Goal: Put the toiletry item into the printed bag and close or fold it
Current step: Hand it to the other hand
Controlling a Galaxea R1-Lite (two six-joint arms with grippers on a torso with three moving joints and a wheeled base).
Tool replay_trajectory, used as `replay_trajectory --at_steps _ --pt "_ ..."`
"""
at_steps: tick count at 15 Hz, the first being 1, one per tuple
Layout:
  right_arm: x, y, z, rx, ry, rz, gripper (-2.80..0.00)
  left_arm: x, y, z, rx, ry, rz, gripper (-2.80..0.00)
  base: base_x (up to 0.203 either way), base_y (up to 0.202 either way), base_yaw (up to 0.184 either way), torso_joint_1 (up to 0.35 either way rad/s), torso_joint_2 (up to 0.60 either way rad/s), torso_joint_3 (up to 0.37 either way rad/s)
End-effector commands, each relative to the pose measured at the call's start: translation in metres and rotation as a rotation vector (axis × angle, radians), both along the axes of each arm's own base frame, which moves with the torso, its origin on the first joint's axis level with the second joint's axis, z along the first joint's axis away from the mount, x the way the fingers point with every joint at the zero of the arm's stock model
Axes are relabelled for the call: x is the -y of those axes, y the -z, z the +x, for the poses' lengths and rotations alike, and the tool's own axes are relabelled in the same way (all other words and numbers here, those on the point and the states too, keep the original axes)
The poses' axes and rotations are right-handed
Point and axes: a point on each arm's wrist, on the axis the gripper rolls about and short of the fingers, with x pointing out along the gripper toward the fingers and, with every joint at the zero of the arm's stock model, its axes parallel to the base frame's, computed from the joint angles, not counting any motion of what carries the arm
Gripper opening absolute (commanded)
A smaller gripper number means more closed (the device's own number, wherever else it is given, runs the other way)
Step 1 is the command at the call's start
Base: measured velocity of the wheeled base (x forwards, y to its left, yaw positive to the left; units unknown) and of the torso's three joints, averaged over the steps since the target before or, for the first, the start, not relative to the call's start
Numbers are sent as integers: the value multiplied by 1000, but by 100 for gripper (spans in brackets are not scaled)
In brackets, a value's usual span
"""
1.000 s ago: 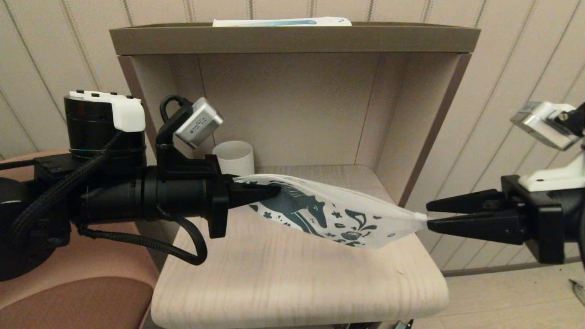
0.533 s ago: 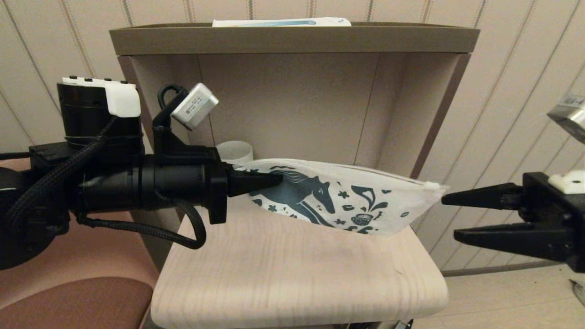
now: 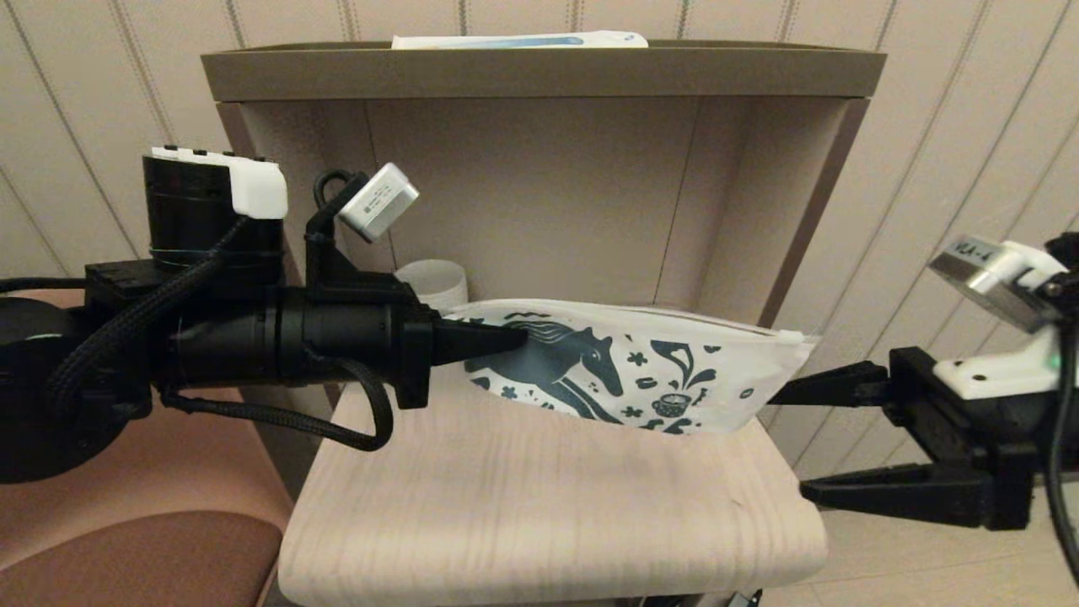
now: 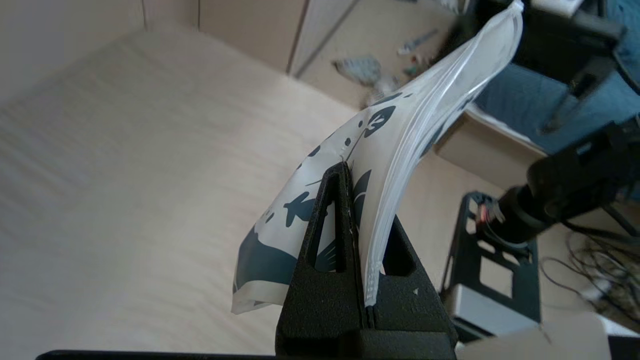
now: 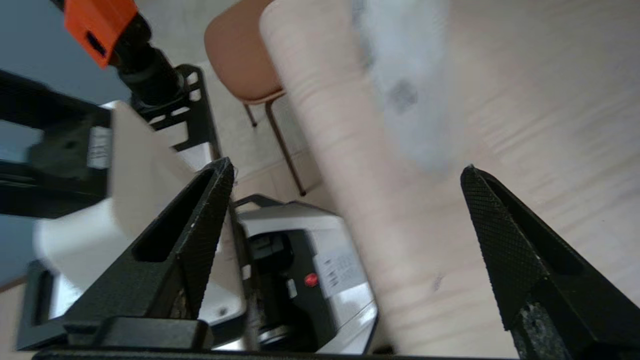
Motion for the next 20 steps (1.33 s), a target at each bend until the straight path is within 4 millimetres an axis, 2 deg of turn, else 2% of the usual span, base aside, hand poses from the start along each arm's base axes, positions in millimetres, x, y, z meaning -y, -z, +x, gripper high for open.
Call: replay_trajectory --at_steps 1,8,13,20 --pt "-3 11 16 -14 -10 1 0 1 3 1 -13 23 1 -280 0 0 0 0 0 0" --pt "-8 13 37 1 -87 50 0 5 9 6 -67 70 2 -280 0 0 0 0 0 0" --pt "-8 15 34 -11 -137 81 0 6 -4 6 -154 75 -64 -280 0 0 0 0 0 0" --pt "-7 1 30 51 -134 81 0 8 5 9 -176 84 -61 -280 0 0 0 0 0 0"
